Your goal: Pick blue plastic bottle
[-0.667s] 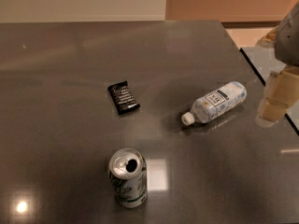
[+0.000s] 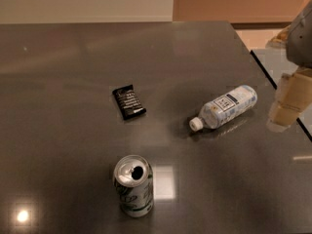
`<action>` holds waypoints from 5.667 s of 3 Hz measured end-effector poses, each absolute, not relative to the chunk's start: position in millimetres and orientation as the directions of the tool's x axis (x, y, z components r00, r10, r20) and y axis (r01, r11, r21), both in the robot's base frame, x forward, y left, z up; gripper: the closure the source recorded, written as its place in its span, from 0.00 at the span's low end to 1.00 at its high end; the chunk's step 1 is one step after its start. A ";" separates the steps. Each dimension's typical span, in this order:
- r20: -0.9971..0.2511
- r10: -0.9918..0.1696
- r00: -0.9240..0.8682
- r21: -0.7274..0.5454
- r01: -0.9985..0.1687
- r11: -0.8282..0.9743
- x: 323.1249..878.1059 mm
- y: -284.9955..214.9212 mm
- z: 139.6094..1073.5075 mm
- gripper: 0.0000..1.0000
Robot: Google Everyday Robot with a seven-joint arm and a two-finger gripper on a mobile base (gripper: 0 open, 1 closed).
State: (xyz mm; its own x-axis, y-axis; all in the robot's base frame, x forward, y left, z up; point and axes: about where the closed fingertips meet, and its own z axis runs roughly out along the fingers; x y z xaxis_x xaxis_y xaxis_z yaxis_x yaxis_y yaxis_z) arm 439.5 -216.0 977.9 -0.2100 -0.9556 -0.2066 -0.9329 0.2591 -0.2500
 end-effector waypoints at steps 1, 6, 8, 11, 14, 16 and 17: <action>-0.200 -0.968 -0.154 -0.243 -0.949 0.201 453.3 -214.0 973.7 0.00; -0.192 -0.963 0.187 -0.149 -0.976 -0.159 510.8 -209.1 881.2 0.00; -0.175 -0.953 0.248 -0.101 -0.967 -0.233 511.1 -205.3 859.6 0.00; -0.153 -0.947 0.282 -0.046 -0.960 -0.278 504.7 -195.9 843.7 0.15; -0.137 -0.948 0.288 -0.069 -0.957 -0.281 489.1 -180.8 871.1 0.85; -0.160 -0.945 0.287 -0.149 -0.953 -0.264 485.9 -167.3 930.9 1.00; -0.183 -0.942 0.280 -0.212 -0.947 -0.241 492.0 -161.9 964.0 1.00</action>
Offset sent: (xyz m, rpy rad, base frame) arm 0.0620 0.0061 -0.0440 0.0311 0.0770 0.2867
